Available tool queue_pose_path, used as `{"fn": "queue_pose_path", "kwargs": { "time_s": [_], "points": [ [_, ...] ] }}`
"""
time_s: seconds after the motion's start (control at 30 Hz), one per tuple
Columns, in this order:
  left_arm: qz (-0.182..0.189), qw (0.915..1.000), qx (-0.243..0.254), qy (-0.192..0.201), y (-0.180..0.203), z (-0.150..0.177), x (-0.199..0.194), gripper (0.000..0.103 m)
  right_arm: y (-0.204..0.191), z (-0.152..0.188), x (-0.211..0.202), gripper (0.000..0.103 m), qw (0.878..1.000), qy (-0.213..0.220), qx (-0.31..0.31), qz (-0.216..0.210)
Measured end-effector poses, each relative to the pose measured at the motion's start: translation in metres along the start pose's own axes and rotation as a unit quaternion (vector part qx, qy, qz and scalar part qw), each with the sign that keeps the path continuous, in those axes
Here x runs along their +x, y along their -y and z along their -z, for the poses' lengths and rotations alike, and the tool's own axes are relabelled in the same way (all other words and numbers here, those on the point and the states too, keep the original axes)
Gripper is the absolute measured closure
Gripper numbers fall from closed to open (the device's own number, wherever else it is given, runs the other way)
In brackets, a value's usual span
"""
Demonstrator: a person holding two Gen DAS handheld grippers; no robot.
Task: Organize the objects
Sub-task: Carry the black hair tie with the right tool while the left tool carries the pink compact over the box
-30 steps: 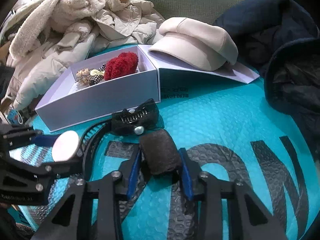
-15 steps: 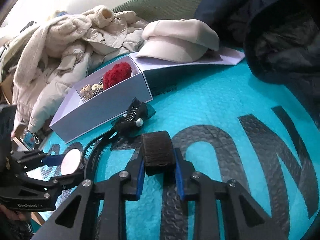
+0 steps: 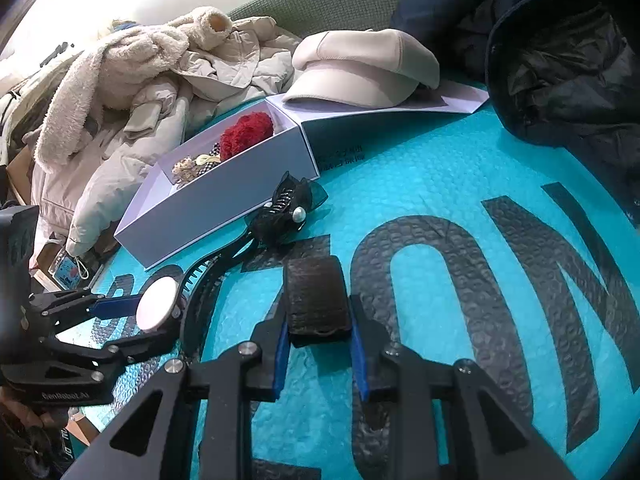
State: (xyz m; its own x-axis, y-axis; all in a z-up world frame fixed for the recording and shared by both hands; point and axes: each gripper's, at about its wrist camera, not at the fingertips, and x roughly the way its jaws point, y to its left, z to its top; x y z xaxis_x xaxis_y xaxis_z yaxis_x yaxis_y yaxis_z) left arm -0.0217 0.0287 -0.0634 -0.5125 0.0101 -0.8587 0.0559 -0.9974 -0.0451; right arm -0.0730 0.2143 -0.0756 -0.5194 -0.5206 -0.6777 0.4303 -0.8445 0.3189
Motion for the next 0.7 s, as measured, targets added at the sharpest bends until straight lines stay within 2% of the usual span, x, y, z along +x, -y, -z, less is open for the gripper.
{"fn": "queue_pose_path", "kwargs": {
  "time_s": [0.13, 0.23, 0.37, 0.5, 0.63, 0.7],
  "points": [
    [-0.004, 0.9998, -0.01, 0.018, -0.009, -0.001, -0.007, 0.044, -0.002, 0.0, 0.0, 0.077, 1.0, 0.001, -0.002, 0.001],
    [0.009, 0.999, -0.023, 0.036, -0.016, -0.006, -0.016, 0.044, -0.004, 0.0, 0.002, 0.077, 1.0, 0.0, -0.007, 0.001],
    [0.008, 0.9984, -0.03, 0.047, -0.023, -0.013, -0.018, 0.04, -0.002, 0.001, 0.002, 0.077, 1.0, 0.001, -0.002, -0.005],
    [0.006, 0.9987, -0.041, 0.029, -0.029, -0.015, -0.002, 0.039, -0.002, 0.0, 0.003, 0.077, 1.0, 0.001, -0.002, -0.005],
    [0.025, 0.9983, -0.046, 0.026, -0.029, -0.017, 0.008, 0.038, -0.001, 0.0, 0.003, 0.077, 1.0, 0.0, -0.003, -0.002],
    [0.011, 0.9992, -0.038, 0.011, -0.026, -0.017, 0.017, 0.038, -0.002, 0.0, 0.003, 0.077, 1.0, 0.0, -0.004, 0.003]
  ]
}}
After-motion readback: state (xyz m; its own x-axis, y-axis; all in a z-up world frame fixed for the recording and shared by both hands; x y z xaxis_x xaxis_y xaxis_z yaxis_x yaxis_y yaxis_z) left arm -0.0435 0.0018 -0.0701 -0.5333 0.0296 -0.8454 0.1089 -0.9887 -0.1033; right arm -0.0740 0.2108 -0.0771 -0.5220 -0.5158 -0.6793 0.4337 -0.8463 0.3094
